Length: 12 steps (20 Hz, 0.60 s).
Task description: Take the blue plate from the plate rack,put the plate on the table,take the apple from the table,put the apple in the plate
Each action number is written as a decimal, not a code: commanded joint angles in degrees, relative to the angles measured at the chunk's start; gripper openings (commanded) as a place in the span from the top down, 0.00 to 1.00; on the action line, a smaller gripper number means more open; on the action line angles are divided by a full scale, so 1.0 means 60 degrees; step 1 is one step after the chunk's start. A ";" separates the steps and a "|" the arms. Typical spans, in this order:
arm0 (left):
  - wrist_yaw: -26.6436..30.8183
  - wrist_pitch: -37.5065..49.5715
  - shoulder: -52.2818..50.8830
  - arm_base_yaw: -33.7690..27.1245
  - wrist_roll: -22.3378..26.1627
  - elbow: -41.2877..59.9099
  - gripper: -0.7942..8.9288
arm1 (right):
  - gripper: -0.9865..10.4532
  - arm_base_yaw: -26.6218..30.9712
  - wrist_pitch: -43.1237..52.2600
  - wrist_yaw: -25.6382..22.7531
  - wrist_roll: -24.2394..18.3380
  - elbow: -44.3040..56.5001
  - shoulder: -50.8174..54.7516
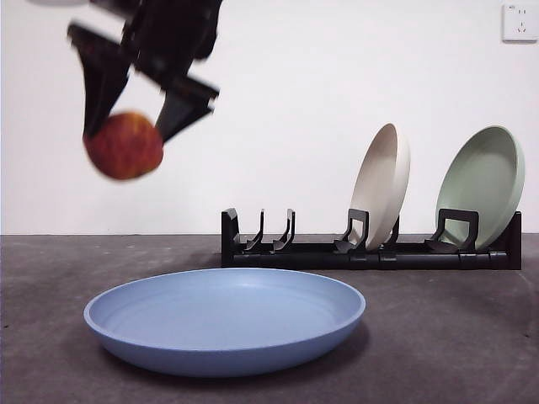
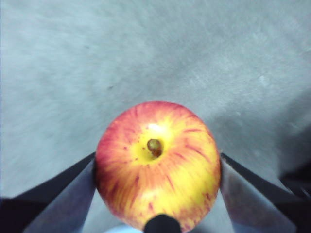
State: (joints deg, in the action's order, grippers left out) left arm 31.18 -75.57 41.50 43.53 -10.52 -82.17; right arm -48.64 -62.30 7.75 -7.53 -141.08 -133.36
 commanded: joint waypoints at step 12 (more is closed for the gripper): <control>0.0055 0.0022 0.0022 -0.0036 -0.0044 0.0044 0.93 | 0.92 -0.0018 0.6462 -0.0186 0.1461 1.1879 0.7595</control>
State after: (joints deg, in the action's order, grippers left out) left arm 31.18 -75.59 41.56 43.53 -10.57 -82.17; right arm -48.64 -25.32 6.57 -1.85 -73.19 -87.59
